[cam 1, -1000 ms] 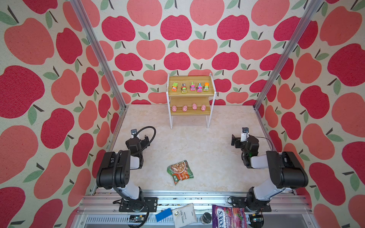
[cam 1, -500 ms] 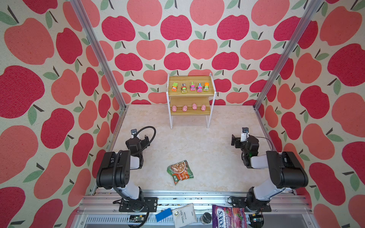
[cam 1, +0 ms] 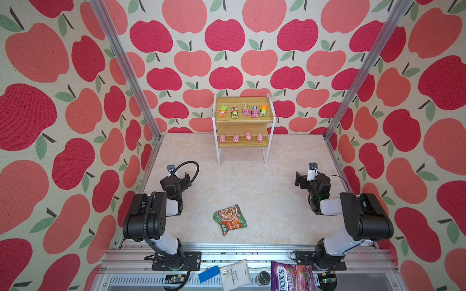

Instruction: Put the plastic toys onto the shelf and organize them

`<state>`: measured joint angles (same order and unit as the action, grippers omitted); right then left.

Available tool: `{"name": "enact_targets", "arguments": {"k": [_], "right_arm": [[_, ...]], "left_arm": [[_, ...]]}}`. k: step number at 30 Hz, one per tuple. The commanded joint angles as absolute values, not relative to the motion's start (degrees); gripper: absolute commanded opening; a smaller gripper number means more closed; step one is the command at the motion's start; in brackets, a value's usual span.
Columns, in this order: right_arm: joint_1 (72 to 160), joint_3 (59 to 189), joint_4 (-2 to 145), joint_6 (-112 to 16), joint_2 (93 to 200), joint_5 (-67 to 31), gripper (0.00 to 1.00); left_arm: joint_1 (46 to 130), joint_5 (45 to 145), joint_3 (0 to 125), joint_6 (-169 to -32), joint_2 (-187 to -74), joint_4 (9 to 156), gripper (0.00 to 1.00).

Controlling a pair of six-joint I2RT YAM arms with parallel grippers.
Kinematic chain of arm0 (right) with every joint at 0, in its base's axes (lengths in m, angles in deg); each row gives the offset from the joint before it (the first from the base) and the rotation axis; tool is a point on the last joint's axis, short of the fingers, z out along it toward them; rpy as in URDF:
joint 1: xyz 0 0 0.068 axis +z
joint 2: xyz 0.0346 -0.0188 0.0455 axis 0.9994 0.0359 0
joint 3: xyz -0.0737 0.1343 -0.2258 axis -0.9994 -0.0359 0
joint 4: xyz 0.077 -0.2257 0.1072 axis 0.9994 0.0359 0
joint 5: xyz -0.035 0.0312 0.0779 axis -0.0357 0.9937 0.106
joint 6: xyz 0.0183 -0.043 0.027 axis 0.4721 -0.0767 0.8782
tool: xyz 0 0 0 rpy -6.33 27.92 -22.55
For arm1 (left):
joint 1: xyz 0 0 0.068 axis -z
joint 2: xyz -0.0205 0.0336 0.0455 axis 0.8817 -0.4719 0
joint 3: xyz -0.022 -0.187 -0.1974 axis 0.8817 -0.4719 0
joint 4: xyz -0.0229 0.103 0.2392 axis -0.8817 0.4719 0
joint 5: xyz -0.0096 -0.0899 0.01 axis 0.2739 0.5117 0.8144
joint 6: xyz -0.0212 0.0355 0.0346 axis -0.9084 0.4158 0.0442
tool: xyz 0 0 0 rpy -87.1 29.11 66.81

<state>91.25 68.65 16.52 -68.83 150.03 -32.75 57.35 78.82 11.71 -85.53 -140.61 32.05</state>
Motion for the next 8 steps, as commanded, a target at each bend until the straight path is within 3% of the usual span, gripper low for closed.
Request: {"name": "enact_targets", "arguments": {"k": [1, 8], "right_arm": [[91.2, 69.2, 17.2, -68.8, 150.0, -31.7, 0.99], [91.2, 68.7, 16.5, -68.8, 149.7, -31.7, 0.99]], "left_arm": [[57.4, 79.4, 12.0, -85.1, -140.7, 30.5, 0.99], [57.5, 79.4, 12.0, -85.1, -140.7, 30.5, 0.99]]}}
